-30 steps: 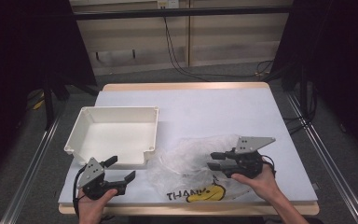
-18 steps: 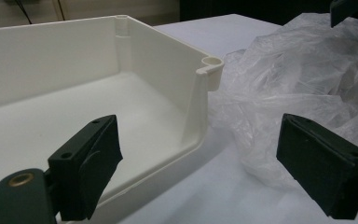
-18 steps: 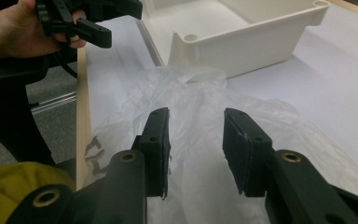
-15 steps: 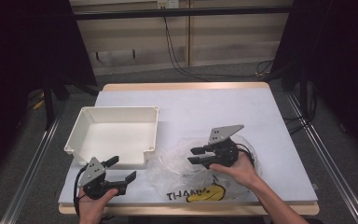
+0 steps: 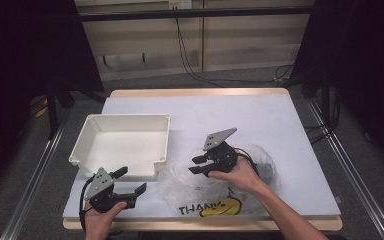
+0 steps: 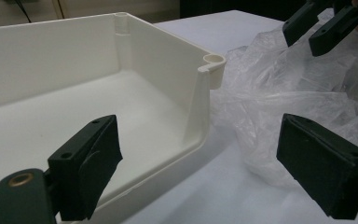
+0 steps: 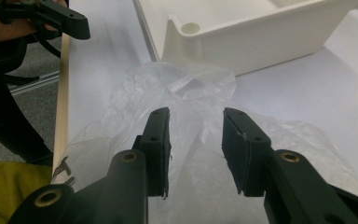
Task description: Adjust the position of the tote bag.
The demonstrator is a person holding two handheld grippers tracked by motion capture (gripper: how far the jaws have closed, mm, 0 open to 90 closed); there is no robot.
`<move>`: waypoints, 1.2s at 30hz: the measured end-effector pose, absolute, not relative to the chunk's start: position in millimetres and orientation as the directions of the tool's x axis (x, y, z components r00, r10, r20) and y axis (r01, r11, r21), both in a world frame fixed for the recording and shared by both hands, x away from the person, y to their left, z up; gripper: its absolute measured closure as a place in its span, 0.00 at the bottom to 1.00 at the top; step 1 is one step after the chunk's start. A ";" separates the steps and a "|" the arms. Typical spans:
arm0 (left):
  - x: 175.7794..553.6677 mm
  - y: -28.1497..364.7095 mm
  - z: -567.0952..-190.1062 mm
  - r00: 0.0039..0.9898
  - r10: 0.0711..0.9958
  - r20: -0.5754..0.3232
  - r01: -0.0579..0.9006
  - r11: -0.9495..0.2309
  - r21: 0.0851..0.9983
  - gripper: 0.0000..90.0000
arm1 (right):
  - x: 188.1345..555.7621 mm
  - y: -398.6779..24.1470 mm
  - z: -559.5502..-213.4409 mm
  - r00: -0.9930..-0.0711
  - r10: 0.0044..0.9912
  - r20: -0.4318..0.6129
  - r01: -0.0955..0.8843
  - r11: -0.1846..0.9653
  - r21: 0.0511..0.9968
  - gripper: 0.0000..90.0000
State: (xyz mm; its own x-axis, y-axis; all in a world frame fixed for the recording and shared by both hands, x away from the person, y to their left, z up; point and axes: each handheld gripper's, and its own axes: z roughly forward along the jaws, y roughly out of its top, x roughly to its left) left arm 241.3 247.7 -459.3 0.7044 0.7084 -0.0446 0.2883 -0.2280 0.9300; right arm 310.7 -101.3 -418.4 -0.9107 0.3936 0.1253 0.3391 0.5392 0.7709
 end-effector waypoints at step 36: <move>243.8 247.6 -460.0 0.697 0.714 -0.069 0.311 -0.214 0.926 0.10 | 313.2 -119.9 -416.2 -0.919 0.343 0.193 0.349 0.484 0.802 1.00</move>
